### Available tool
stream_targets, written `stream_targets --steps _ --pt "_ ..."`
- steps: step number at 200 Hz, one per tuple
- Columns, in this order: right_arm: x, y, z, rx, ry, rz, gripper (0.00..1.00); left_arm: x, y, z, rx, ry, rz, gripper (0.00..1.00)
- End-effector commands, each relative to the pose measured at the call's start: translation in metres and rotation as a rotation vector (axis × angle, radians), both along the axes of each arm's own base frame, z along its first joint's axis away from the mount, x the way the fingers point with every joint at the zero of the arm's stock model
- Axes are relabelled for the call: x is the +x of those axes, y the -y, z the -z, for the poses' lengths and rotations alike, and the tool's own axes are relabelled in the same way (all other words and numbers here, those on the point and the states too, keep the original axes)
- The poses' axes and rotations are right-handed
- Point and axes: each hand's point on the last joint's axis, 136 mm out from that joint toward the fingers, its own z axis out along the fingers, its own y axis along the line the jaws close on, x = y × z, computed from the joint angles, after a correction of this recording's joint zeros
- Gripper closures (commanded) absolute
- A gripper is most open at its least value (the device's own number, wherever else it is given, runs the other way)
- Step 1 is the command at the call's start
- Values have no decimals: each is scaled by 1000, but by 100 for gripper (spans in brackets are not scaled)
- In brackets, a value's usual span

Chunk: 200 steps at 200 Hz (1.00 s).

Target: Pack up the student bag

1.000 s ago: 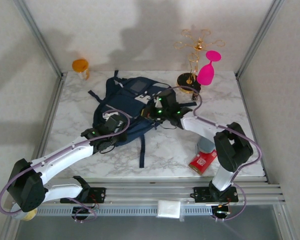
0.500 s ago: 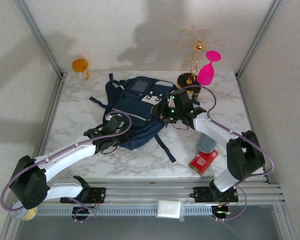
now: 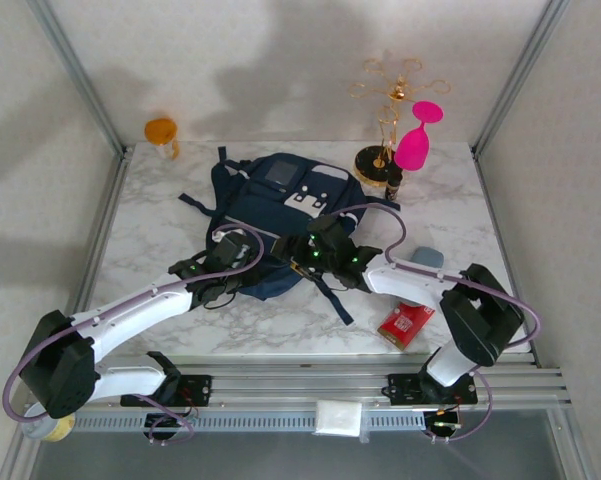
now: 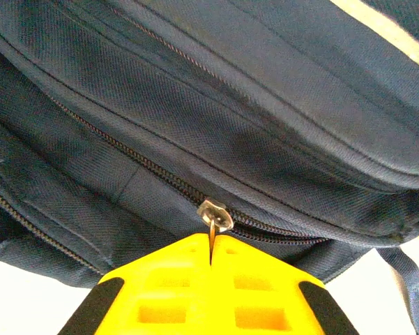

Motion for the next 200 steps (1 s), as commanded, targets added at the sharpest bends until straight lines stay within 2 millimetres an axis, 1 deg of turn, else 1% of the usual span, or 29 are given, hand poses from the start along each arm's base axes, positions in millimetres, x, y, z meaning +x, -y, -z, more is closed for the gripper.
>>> stream_targets --steps 1,10,22,34,46,58,68,78,97,103,123,143,152,160,176,188,200 --pt "27 -17 -38 59 102 65 35 -1 0 -1 -6 13 8 100" --pt "31 -17 -37 27 99 85 37 -1 -1 -1 -4 18 8 100" --pt "32 -18 -41 31 118 107 39 -1 -1 -2 -9 25 8 100" --pt "31 -23 -50 36 150 112 44 -2 0 -2 -12 29 13 100" --pt "32 -25 -55 10 164 128 44 -1 -1 -1 -9 32 9 100" --pt "33 -24 -46 5 138 162 42 -2 -2 1 -5 30 6 100" --pt "34 -21 -34 -15 132 209 38 -1 -1 1 -10 33 8 100" --pt "36 -19 -21 -32 113 248 36 0 -1 1 -14 38 6 100" --pt "40 -35 -14 -27 117 248 36 1 -2 1 -11 40 1 100" --pt "43 -39 -12 -46 129 253 39 2 -2 0 -8 43 -3 100" --pt "51 -46 -4 -58 147 269 57 4 -5 -2 -3 52 -20 100" --pt "55 -46 -4 -72 182 270 83 5 -14 -2 29 53 -53 100" --pt "54 -49 -3 -75 184 252 92 4 -18 -1 47 53 -65 100" --pt "56 -52 -8 -68 203 237 100 4 -21 -2 55 56 -72 100" --pt "56 -65 -20 -51 245 174 100 3 -30 -2 82 56 -96 100" --pt "52 -74 -32 -42 276 99 100 1 -39 -2 113 49 -116 100" --pt "42 -75 -41 -46 293 35 100 -2 -45 -4 137 43 -134 100"
